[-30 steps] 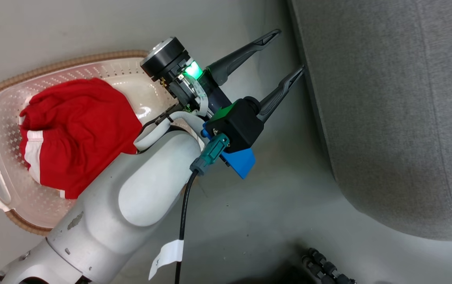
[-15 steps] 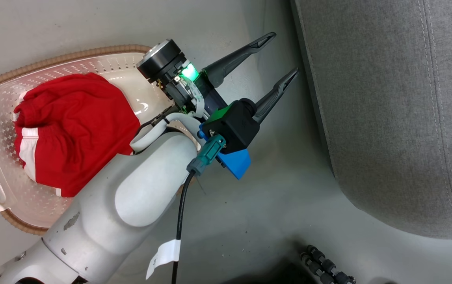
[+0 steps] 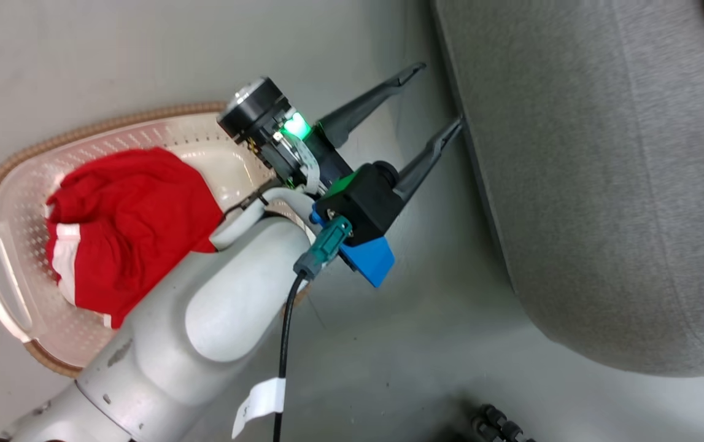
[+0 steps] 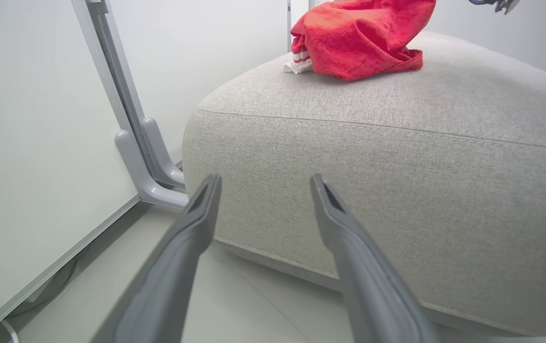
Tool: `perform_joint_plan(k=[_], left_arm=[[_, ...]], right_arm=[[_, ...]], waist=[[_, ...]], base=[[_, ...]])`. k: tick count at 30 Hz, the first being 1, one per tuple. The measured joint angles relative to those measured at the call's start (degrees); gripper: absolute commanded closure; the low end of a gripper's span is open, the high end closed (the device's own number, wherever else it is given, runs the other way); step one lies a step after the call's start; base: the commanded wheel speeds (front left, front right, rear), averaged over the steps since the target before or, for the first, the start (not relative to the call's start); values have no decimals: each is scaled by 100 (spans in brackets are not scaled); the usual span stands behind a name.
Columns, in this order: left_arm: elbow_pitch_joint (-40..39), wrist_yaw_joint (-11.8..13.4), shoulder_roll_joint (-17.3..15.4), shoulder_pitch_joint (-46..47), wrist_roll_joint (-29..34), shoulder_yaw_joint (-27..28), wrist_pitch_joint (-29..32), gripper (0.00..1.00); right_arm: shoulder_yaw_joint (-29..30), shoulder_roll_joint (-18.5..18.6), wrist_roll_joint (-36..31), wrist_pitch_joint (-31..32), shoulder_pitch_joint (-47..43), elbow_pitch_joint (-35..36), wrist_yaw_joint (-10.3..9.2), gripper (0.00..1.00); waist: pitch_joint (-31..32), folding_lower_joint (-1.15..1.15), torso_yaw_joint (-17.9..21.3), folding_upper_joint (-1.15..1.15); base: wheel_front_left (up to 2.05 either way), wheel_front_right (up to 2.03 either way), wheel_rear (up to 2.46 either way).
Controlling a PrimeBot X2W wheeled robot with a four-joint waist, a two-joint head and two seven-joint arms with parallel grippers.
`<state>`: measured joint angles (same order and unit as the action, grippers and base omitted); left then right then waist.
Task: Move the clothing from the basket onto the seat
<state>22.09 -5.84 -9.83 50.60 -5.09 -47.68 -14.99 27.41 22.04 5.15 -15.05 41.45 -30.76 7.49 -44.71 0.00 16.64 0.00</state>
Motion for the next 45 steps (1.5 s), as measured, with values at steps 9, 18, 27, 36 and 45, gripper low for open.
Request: perform_joint_plan(k=[9, 18, 27, 36, 45], left_arm=[[-232, 208, 90, -603, -312, 324, -1, 0], [-559, 508, 138, -1390, -521, 1126, -8, 0], [-790, 658, 209, -2113, -533, 1886, -7, 0], [-978, 734, 268, -2978, -456, 2802, -7, 0], [-1167, 634, 412, -3791, -331, 3566, -8, 0]], right_arm=[[-53, -220, -149, -1, -1143, 1058, 0, 0], [-902, -424, -259, -1, -1669, 1926, 0, 0], [-1683, -668, -248, -1, -1938, 2157, 0, 0], [-2291, -968, -256, -1, -2337, 2247, 0, 0], [-2512, -1300, -246, -1, -3004, 2286, 0, 0]], waist=[[890, 1, -12, 0], [1832, 1, -263, 0], [2469, 1, -738, 0], [3136, 1, -1307, 0], [3735, 1, -1713, 0]], base=[[0, 0, 0], [0, 0, 0], [0, 0, 0], [0, 0, 0], [0, 0, 0]])
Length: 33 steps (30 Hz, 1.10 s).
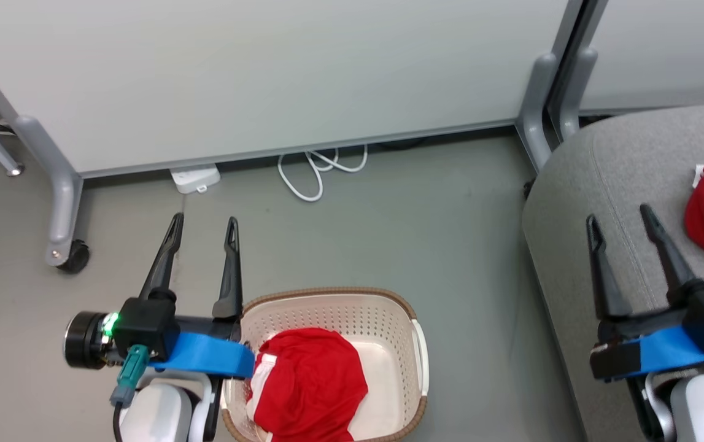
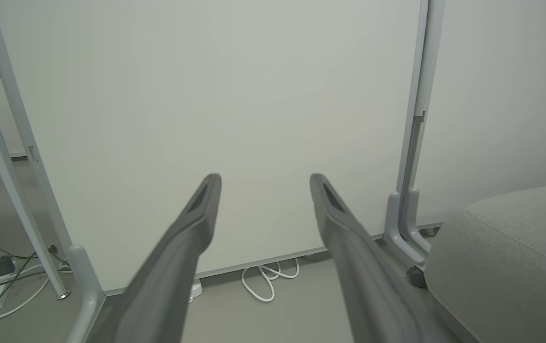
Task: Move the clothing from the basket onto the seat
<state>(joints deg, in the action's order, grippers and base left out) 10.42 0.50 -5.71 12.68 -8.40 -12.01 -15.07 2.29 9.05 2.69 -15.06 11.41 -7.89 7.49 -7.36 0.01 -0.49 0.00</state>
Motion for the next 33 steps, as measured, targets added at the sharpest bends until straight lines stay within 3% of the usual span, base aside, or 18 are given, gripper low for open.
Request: perform_joint_plan(k=[9, 17, 33], left_arm=[[-183, -290, 140, -678, 218, 448, 0, 0], [-171, -452, 224, -928, 270, 575, 0, 0], [-35, -611, 274, -1062, 253, 682, 0, 0]], right_arm=[[-22, -302, 124, 0, -632, -24, 0, 0], [22, -330, 218, 0, -966, -96, 0, 0], [-44, -430, 313, 0, -1161, -254, 0, 0]], waist=[[411, 0, -215, 0], [530, 0, -264, 0], [618, -1, -272, 0]], base=[[0, 0, 0], [0, 0, 0], [0, 0, 0]])
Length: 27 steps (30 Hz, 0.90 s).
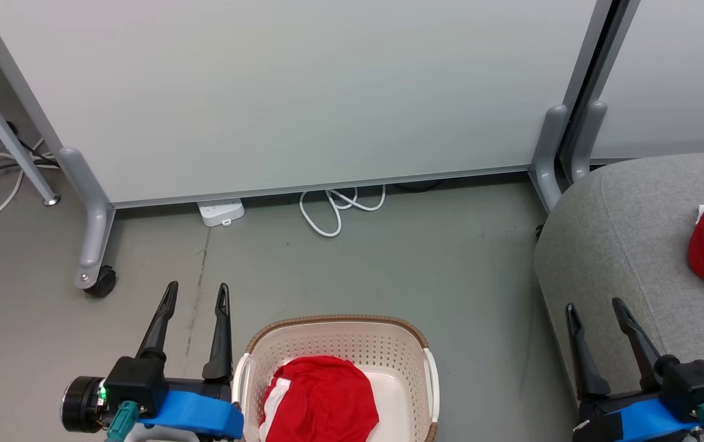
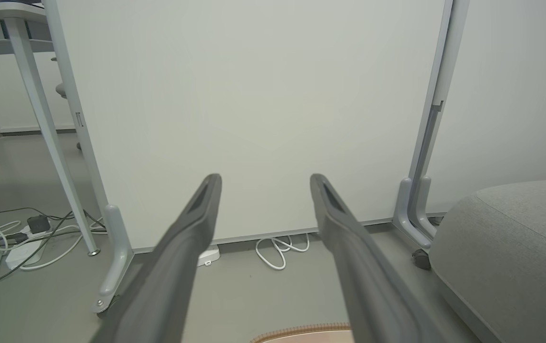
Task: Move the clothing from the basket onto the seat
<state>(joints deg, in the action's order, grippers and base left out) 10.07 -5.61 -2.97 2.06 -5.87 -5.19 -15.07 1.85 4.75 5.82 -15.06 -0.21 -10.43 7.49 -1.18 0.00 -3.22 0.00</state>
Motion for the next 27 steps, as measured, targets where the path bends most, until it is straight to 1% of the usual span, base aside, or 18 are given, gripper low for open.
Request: perform_joint_plan(k=[8, 14, 21, 27], left_arm=[[76, -45, 1, 68, -1, -120, 0, 0], [333, -113, -2, 524, 149, -334, 0, 0], [1001, -163, -241, 1410, 307, -864, 0, 0], [1715, -179, -552, 2218, 277, -1616, 0, 0]], right_arm=[[-33, 5, 31, 0, 54, -4, 0, 0], [-99, 16, 33, 0, 220, 38, 0, 0], [-213, 104, 48, 0, 723, 190, 0, 0], [-280, 202, 66, 0, 1280, 326, 0, 0]], waist=[[-82, -1, 34, 0], [-281, 0, 118, 0], [-751, -1, 287, 0], [-1358, -1, 483, 0]], base=[[0, 0, 0], [0, 0, 0], [0, 0, 0], [0, 0, 0]])
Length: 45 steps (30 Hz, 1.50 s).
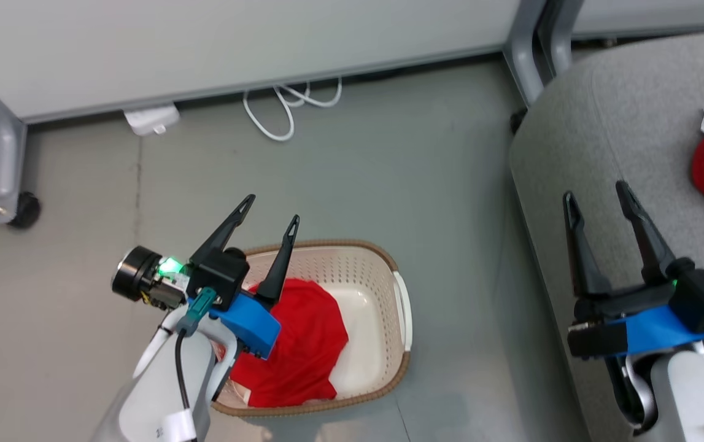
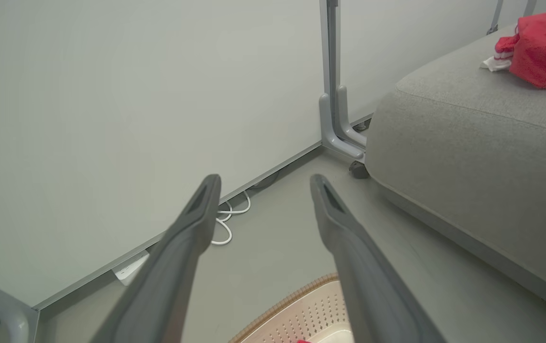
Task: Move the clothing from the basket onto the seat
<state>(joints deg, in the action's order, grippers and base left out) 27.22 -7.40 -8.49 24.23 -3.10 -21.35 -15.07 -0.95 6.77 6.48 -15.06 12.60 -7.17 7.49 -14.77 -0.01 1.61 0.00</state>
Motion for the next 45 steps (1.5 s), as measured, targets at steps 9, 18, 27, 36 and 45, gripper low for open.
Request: perform_joint_plan(k=[9, 18, 27, 36, 45], left_arm=[[1187, -1, -463, 1017, -99, -1148, 1, 0], [2439, -3, -768, 1948, -91, -2391, 1, 0], [3635, -3, -786, 2704, -272, -3504, 104, 0], [4299, -3, -748, 3373, -527, -4425, 665, 0], [4465, -3, -868, 3930, -909, -4913, 1205, 0]], right_arm=[[-44, 51, -1, 0, 695, 197, 0, 0], [-178, 60, -3, 0, 1173, 313, 0, 0], [-252, 69, -3, 1, 1563, 511, 0, 0], [-307, 68, -3, 1, 1792, 682, 0, 0], [-343, 71, -23, 1, 1944, 1034, 0, 0]], waist=[[-1001, 0, 318, 0], [-1909, -1, 542, 0], [-2703, 0, 727, 0], [-3396, 0, 876, 0], [-4055, 0, 990, 0]], base=[[0, 0, 0], [0, 0, 0], [0, 0, 0], [0, 0, 0], [0, 0, 0]])
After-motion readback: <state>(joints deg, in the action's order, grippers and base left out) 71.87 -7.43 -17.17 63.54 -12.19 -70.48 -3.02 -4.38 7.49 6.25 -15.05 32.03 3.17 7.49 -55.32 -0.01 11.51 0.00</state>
